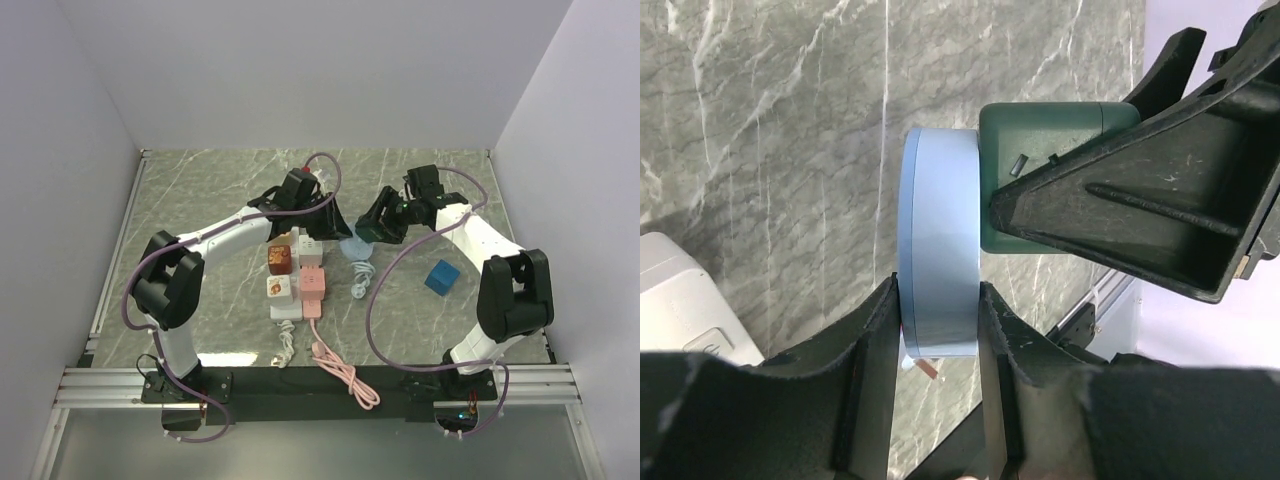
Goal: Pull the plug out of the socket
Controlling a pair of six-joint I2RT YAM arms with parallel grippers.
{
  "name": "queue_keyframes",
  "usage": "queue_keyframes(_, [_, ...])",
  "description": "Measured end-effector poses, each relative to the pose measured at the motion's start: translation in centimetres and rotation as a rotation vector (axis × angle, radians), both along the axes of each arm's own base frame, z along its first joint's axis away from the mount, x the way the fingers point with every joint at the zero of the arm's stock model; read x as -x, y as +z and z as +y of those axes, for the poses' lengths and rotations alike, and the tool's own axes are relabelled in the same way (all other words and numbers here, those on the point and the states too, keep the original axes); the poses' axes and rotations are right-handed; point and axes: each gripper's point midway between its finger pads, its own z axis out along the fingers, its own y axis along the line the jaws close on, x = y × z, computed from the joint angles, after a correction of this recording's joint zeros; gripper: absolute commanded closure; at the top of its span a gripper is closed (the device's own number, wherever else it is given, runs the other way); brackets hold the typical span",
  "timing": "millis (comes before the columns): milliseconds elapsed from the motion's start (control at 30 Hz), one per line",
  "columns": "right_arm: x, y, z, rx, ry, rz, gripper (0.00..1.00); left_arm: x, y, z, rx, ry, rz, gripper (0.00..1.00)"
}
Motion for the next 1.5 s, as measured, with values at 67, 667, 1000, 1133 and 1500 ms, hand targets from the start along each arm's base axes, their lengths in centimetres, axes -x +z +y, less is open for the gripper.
queue_keyframes(67, [-0.1, 0.1, 0.1, -0.008, -0.001, -0.002, 1.0, -0.1, 0.1, 0.0, 0.001, 0.002, -0.005, 0.88])
queue_keyframes(667, [-0.5, 0.9, 0.7, -0.065, 0.017, -0.031, 1.0, -0.6, -0.7, -0.8, -0.031, -0.013, -0.035, 0.81])
queue_keyframes(1000, [-0.6, 0.8, -0.8, -0.08, 0.008, -0.014, 1.0, -0.8, -0.8, -1.4, -0.043, -0.01, -0.049, 0.99])
queue_keyframes(1133, [-0.2, 2.3, -3.7, -0.21, -0.007, 0.031, 1.0, -1.2, 0.8, -3.0, -0.002, -0.012, -0.121, 0.99])
queue_keyframes(1500, [0.5, 4.4, -6.3, -0.103, -0.028, 0.05, 1.0, -1.0, 2.8, -5.4, 0.07, -0.045, -0.17, 0.99])
